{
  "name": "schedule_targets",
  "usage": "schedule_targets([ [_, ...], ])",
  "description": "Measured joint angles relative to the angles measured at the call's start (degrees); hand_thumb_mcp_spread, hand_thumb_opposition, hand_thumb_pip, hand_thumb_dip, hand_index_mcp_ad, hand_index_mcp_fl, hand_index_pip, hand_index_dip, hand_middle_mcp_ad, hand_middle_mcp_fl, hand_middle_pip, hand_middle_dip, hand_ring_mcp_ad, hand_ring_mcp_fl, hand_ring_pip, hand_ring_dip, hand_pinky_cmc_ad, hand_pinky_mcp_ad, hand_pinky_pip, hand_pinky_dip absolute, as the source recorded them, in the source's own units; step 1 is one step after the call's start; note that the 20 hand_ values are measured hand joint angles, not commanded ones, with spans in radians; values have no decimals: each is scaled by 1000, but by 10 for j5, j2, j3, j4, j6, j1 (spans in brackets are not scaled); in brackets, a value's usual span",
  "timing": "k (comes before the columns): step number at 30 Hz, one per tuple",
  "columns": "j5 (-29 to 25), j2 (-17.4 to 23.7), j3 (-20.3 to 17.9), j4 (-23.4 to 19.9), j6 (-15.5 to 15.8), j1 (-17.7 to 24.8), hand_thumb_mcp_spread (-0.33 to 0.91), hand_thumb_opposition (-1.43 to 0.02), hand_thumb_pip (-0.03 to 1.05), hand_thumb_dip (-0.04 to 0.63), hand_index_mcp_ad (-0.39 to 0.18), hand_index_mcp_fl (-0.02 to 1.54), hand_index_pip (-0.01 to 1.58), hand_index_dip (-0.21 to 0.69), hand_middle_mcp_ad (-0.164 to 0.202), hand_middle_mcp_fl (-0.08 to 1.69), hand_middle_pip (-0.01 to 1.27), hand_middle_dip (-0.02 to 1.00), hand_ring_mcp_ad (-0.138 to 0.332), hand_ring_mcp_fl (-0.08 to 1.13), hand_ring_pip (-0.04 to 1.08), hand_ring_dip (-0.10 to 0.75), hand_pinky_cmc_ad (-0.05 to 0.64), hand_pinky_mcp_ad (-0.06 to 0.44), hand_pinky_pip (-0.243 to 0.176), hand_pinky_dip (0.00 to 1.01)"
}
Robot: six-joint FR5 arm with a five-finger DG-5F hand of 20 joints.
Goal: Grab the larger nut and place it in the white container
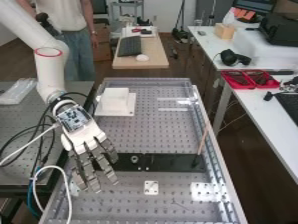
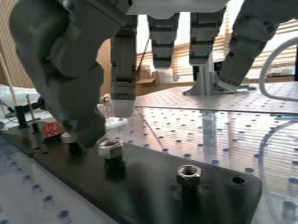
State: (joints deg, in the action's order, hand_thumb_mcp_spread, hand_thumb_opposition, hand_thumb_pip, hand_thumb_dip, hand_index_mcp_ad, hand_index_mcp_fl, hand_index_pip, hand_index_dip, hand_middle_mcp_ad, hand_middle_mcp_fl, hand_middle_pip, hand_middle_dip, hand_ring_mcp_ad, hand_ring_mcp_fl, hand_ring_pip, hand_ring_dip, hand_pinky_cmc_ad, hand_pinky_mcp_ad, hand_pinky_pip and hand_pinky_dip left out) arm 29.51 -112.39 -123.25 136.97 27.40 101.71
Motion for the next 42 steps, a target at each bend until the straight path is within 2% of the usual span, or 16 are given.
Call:
schedule_targets([
  [8, -15, -8, 1, -12, 3, 5, 340, -873, 705, 206, -119, 14, 1557, 127, 75, 3, 134, 222, 187, -2, 145, 120, 400, 326, -117, 639],
  [14, -29, -15, 5, -5, -8, 9, 340, -876, 712, 206, -119, 14, 1555, 126, 75, 3, 134, 222, 187, -2, 145, 119, 401, 328, -117, 639],
  [22, -31, -23, 10, 1, -21, 10, 344, -876, 712, 206, -119, 14, 1555, 126, 73, 3, 138, 222, 178, 0, 154, 119, 372, 330, -117, 639],
  [23, -31, -23, 10, 1, -23, 10, 340, -876, 712, 206, -119, 14, 1555, 126, 75, 3, 134, 222, 178, 0, 154, 119, 365, 316, -117, 639],
  [42, -35, -30, 4, -5, -34, 16, 358, -876, 721, 206, -119, 14, 1555, 120, 75, 3, 134, 218, 180, 2, 166, 115, 365, 311, -117, 656],
])
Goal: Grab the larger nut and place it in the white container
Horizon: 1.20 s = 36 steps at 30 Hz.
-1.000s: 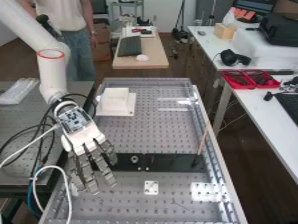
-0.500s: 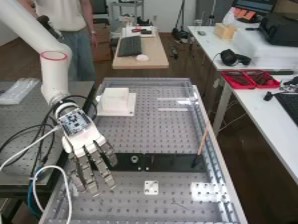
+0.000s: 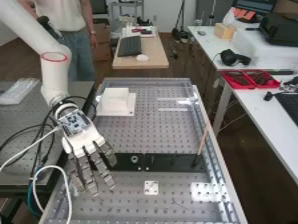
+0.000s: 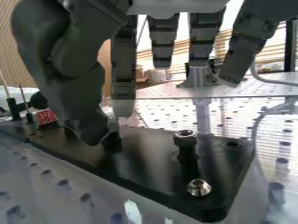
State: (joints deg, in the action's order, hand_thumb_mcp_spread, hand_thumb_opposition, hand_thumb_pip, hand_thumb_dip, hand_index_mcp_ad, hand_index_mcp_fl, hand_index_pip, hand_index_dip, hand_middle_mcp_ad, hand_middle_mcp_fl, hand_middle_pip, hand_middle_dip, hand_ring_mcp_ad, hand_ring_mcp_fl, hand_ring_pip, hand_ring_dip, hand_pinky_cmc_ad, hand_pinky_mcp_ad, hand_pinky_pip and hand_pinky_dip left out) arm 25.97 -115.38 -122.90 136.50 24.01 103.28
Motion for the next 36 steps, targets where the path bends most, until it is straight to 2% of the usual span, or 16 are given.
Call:
schedule_targets([
  [9, 2, -1, -2, -5, -1, 1, 358, -876, 724, 206, -115, 59, 1557, 124, 75, 3, 134, 218, 180, 2, 168, 115, 367, 311, -117, 656],
  [20, 6, 3, -7, -23, 11, -2, 356, -876, 726, 222, -115, 173, 1553, 77, 75, 3, 134, 216, 176, -2, 178, 103, 367, 312, -117, 668],
  [24, 10, 2, -6, -20, 9, -3, 356, -876, 733, 220, -115, 176, 1553, 77, 75, 3, 134, 216, 176, -2, 182, 103, 367, 312, -117, 668],
  [26, 11, 1, -5, -18, 7, -4, 354, -876, 775, 220, -115, 175, 1553, 77, 75, 3, 134, 216, 176, 0, 183, 103, 367, 312, -117, 668],
  [30, 13, 0, -4, -15, 5, -5, 354, -869, 771, 220, -115, 175, 1553, 77, 75, 3, 134, 216, 182, 0, 183, 103, 363, 309, -117, 663],
  [36, 18, -1, -2, -14, 8, -8, 354, -860, 771, 220, -113, 164, 1557, 84, 75, 3, 134, 216, 164, 0, 187, 103, 363, 312, -117, 682],
])
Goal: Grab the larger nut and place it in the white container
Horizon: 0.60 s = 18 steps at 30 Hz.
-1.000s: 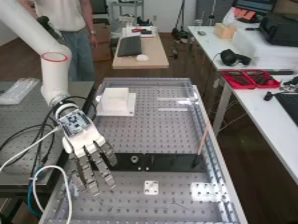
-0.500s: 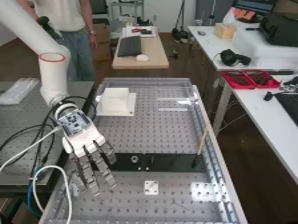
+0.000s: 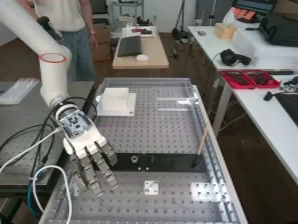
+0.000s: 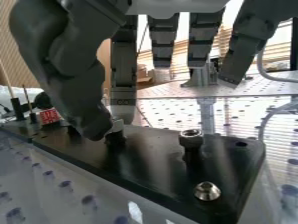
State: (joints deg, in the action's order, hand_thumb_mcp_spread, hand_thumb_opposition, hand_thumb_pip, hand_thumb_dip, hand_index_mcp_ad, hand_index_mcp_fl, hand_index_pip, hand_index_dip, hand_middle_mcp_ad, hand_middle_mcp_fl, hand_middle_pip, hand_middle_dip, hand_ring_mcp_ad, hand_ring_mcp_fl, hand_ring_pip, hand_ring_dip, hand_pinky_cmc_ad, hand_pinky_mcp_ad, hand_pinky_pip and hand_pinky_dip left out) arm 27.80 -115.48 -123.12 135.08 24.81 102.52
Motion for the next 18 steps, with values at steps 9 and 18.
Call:
schedule_targets([
  [9, 6, -2, 3, -5, 8, -3, 354, -873, 771, 220, -113, 194, 1552, 63, 75, 3, 134, 216, 164, 0, 187, 103, 367, 312, -117, 682],
  [18, 20, 15, -3, -39, 55, -8, 351, -915, 749, 218, -113, 262, 1541, 65, 75, 5, 134, 216, 164, 0, 187, 103, 367, 311, -113, 682],
])
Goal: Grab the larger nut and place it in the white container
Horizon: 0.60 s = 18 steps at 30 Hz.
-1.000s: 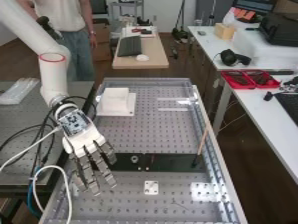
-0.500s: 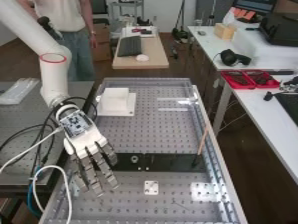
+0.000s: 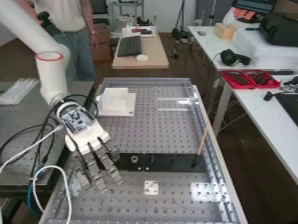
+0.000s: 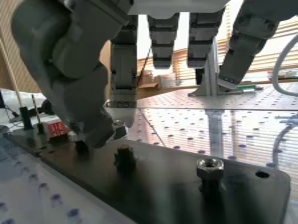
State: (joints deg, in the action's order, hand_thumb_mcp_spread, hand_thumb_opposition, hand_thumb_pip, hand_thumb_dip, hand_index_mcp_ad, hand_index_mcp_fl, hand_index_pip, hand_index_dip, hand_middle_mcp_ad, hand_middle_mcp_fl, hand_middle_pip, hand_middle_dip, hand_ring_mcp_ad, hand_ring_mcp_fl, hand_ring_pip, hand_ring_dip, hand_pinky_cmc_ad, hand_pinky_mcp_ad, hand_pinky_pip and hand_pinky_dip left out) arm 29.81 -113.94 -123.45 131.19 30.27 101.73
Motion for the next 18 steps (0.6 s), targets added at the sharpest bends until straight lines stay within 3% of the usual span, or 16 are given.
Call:
schedule_targets([
  [5, 23, 25, -4, -26, 39, -1, 351, -915, 747, 218, -113, 264, 1541, 65, 75, 5, 134, 216, 164, 0, 183, 103, 365, 311, -108, 670],
  [9, 60, 45, -3, -19, 48, 2, 351, -915, 747, 218, -113, 264, 1541, 65, 73, 5, 134, 216, 162, -2, 178, 103, 346, 316, -108, 670],
  [12, 111, 61, 1, 6, 45, 5, 351, -915, 747, 218, -113, 264, 1541, 65, 73, 5, 134, 216, 164, -2, 176, 103, 347, 312, -108, 670],
  [18, 284, 89, 18, 90, 30, 7, 351, -915, 747, 218, -113, 264, 1541, 65, 75, 5, 134, 216, 162, -2, 171, 103, 347, 302, -110, 656],
])
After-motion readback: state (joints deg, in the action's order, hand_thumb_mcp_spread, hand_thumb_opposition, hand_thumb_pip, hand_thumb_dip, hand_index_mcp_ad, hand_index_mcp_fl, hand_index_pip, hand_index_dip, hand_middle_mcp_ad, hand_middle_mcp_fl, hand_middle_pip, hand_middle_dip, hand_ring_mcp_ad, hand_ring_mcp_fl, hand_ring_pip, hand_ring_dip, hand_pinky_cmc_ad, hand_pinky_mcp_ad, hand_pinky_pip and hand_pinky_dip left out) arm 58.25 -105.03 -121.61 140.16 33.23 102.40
